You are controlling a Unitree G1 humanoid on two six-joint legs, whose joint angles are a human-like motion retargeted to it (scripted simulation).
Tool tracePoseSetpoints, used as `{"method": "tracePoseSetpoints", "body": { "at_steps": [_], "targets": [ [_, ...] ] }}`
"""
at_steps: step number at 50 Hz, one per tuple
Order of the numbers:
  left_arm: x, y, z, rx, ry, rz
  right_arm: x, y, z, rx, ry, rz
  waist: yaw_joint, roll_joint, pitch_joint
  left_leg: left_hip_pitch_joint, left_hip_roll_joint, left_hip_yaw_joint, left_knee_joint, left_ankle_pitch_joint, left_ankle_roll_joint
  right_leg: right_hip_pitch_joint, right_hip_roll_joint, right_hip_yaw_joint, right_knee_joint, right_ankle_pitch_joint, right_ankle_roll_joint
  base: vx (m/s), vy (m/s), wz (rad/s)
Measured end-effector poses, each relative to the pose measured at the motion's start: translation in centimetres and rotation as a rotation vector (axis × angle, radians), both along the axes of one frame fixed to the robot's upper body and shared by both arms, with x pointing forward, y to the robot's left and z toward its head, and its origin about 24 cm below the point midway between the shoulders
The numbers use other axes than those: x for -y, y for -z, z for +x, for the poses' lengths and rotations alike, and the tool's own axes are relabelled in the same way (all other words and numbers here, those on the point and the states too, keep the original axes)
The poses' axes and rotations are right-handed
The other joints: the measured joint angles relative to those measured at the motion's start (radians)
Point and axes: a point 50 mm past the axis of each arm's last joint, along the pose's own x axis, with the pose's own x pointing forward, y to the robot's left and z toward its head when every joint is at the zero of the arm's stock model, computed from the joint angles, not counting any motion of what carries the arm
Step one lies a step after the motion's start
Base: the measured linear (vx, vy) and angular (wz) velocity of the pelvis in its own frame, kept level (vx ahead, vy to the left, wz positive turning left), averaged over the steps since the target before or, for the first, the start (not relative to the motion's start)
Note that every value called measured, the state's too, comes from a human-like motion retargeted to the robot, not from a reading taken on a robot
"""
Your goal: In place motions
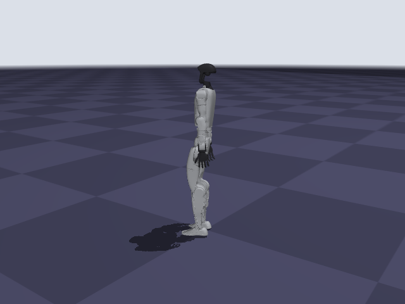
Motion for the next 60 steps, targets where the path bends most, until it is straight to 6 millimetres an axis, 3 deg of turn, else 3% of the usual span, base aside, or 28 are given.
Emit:
{"method": "tracePoseSetpoints", "body": {
  "at_steps": [60],
  "targets": [
    [0.02,-0.01,-0.09,-0.002,-0.006,0.0,-0.05,0.01,0.0,-0.002,-0.016,0.002,-0.014,0.002,0.001,0.006,-0.001,-0.003,-0.004,-0.007,0.001,-0.002,0.0,-0.01,0.001,-0.002,0.0,0.0,0.0,0.0]
  ]
}}
